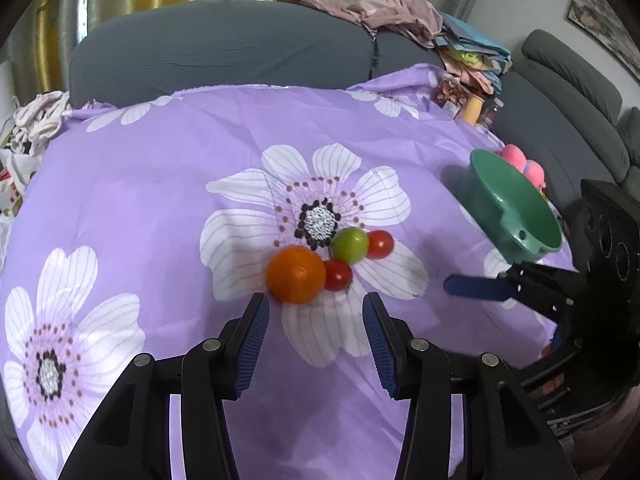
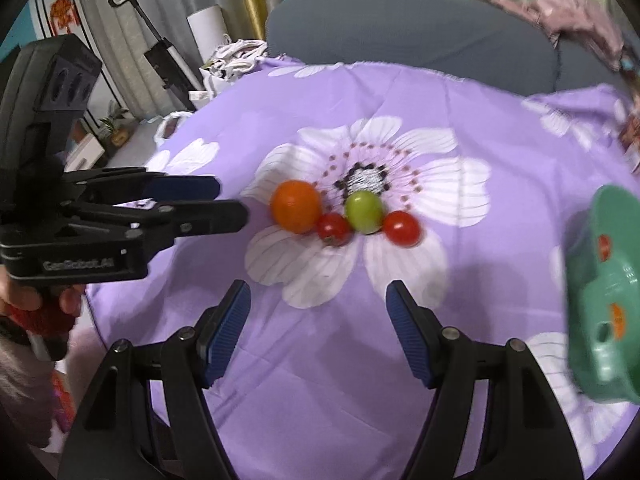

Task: Organize fruits
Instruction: 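Close the left gripper around the orange and lift it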

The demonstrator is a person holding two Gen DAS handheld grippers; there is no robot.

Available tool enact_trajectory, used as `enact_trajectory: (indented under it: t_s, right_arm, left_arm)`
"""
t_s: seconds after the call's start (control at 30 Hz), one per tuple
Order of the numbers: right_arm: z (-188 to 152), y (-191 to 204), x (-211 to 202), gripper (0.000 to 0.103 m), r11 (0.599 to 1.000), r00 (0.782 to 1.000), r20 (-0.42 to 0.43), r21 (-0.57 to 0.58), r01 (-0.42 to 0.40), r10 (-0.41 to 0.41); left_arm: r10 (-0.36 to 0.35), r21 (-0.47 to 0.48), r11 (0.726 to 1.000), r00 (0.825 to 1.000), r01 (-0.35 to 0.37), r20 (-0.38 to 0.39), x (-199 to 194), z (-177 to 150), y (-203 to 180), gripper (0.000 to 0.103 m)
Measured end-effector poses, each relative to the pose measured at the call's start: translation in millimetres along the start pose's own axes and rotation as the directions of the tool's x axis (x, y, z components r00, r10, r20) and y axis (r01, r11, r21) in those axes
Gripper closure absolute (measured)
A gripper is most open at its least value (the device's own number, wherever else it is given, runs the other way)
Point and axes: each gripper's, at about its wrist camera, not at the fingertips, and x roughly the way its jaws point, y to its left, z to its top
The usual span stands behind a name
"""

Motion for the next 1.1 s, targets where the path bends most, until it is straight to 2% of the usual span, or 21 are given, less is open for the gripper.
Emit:
enact_trajectory:
  t_s: [0.27,0.5,0.83,1.1]
  right_arm:
    - [14,0,38,0.041,0.985,0.988,-0.03,0.087,-0.146,0.149]
    - [29,-1,75,0.047,0.959,0.974,-0.054,0.197,-0.205,0.219]
    - [44,-3,92,0.047,0.959,0.977,-0.07,0.215,-0.183,0.202]
    - [54,-11,95,0.046,0.973,0.987,-0.082,0.198,-0.116,0.135]
  left_arm:
    - [-0.024,0.045,0.999,0.998,0.027,-0.052,25,16,11,0.055]
    - [-0.044,0.07,0.996,0.993,0.052,-0.109,46,29,16,0.055]
    - [-0.076,0.071,0.994,0.983,0.089,-0.168,63,36,26,0.055]
    - [-0.123,0.036,0.991,0.974,0.132,-0.188,72,46,30,0.055]
